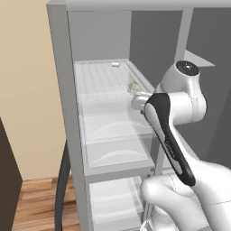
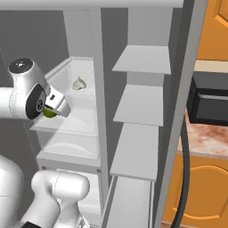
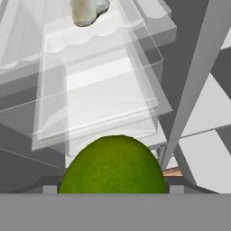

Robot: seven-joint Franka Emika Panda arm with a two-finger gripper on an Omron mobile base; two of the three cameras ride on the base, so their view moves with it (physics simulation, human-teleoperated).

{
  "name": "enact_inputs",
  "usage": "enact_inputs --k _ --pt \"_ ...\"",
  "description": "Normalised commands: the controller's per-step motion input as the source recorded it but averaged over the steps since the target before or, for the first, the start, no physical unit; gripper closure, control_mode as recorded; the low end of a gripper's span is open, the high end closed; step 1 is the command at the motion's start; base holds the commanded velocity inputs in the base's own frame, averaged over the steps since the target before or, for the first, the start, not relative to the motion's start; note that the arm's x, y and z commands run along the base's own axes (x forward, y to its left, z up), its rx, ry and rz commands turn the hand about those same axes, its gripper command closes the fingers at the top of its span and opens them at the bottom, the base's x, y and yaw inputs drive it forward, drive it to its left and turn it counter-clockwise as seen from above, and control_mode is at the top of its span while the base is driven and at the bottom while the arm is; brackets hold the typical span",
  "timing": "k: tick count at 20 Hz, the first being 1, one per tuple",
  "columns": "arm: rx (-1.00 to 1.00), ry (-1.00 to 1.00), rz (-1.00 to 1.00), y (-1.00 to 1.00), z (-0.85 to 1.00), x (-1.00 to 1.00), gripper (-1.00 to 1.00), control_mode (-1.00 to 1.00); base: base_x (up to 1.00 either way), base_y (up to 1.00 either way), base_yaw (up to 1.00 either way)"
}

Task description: Take the lime and garlic from the fridge shelf and place them in the freezer drawer to begin freezing them.

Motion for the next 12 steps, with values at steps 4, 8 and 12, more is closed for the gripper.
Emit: enact_inputs --k 4,8,12 --pt "0.00 0.03 0.00 -0.17 0.00 -0.34 1.00 -1.00 0.00 0.00 0.00" --pt "0.00 0.00 0.00 0.00 0.00 0.00 1.00 -1.00 0.00 0.00 0.00" --pt "0.00 0.00 0.00 0.00 0.00 -0.05 1.00 1.00 -0.25 0.00 0.00"
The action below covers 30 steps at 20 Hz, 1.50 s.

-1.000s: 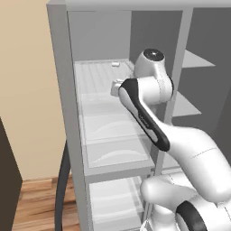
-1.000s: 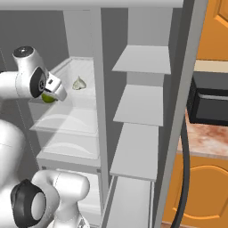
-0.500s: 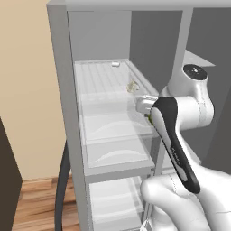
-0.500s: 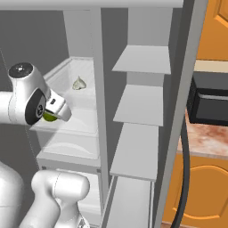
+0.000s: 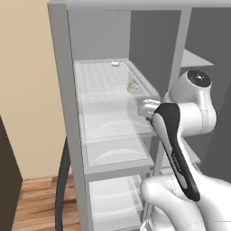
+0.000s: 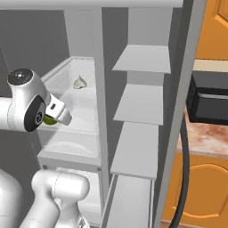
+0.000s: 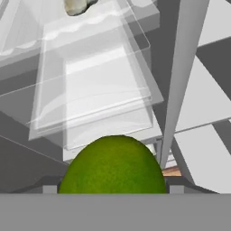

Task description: Take the lime and garlic from the fridge shelf and place them in the freezer drawer to begin freezing them.

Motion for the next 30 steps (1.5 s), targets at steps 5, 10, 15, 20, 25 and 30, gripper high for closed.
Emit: enact_inputs --k 5,10,15,20,25,30 --pt "0.00 0.00 0.00 0.00 0.00 0.00 1.00 1.00 -0.50 0.05 -0.05" --pt "0.00 0.00 0.00 0.00 0.00 0.00 1.00 1.00 -0.47 0.21 -0.26" --pt "0.00 0.00 0.00 0.00 0.00 0.00 1.00 1.00 -0.51 0.46 -0.47" --pt "0.00 0.00 0.00 0.00 0.00 0.00 1.00 1.00 -0.50 0.76 -0.48" --pt "0.00 0.00 0.00 0.00 0.00 0.00 1.00 1.00 -0.39 0.43 -0.24" --pt "0.03 0.17 -0.17 -0.57 0.00 -0.16 1.00 -1.00 0.00 0.00 0.00"
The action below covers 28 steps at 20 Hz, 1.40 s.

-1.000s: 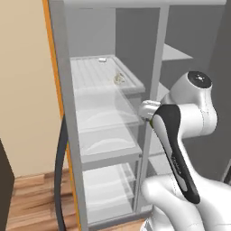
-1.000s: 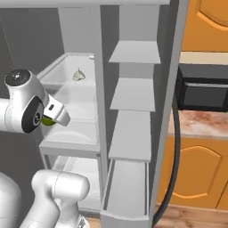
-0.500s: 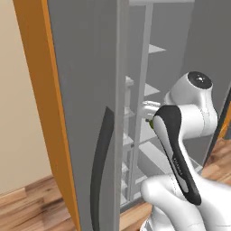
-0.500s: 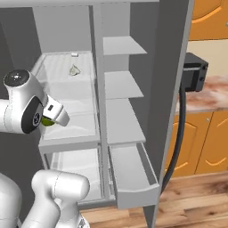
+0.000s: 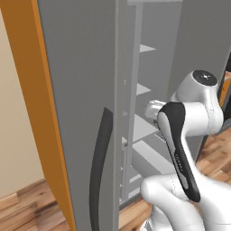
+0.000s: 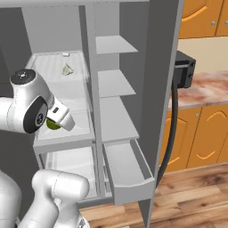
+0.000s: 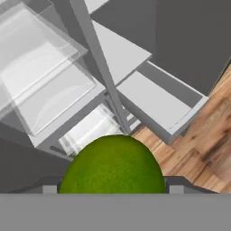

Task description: Take the lime and garlic from the fridge shelf and place them in the freezer drawer to begin freezing them.

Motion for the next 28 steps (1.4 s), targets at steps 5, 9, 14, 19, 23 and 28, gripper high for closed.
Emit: enact_inputs --k 5,9,14,19,23,28 --pt "0.05 0.25 -0.16 -0.98 -0.12 0.04 1.00 -1.00 0.00 0.00 0.00" --pt "0.13 0.18 0.00 -0.91 -0.33 0.06 1.00 -1.00 0.00 0.00 0.00" --pt "0.04 0.21 -0.03 -0.54 -0.76 0.25 1.00 -1.00 0.00 0.00 0.00" --pt "0.00 0.16 -0.09 -0.09 -0.89 0.44 1.00 -1.00 0.00 0.00 0.00" --pt "0.00 0.20 -0.17 0.00 -0.71 0.65 1.00 -1.00 0.00 0.00 0.00" --pt "0.00 0.21 -0.19 -0.16 -0.67 0.56 1.00 -1.00 0.00 0.00 0.00"
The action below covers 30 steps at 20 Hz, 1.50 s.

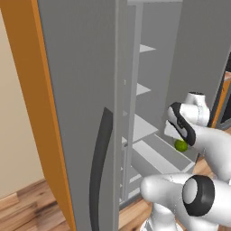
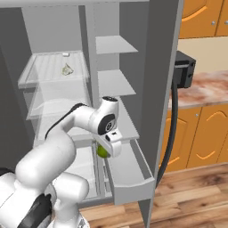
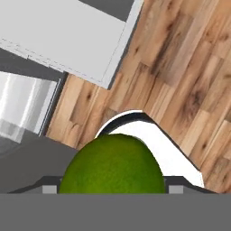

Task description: Take the lime and garlic from the fridge shelf and place them in the freezer drawer to begin freezing them.

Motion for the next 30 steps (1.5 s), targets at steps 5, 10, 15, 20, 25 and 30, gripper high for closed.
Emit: enact_inputs --k 5,10,15,20,25,30 --pt "0.00 0.22 -0.09 -0.10 -0.31 0.24 1.00 -1.00 0.00 0.00 0.00" --pt "0.00 0.13 -0.08 -0.13 -0.36 0.22 1.00 -1.00 0.00 0.00 0.00" --pt "0.00 0.09 -0.08 -0.20 -0.49 0.31 1.00 -1.00 0.00 0.00 0.00" --pt "0.00 0.01 -0.06 -0.21 -0.44 0.34 1.00 -1.00 0.00 0.00 0.00" --pt "0.00 0.00 -0.03 -0.04 -0.43 0.23 1.00 -1.00 0.00 0.00 0.00" --pt "-0.03 0.00 0.00 0.00 -0.48 0.24 1.00 -1.00 0.00 0.00 0.00"
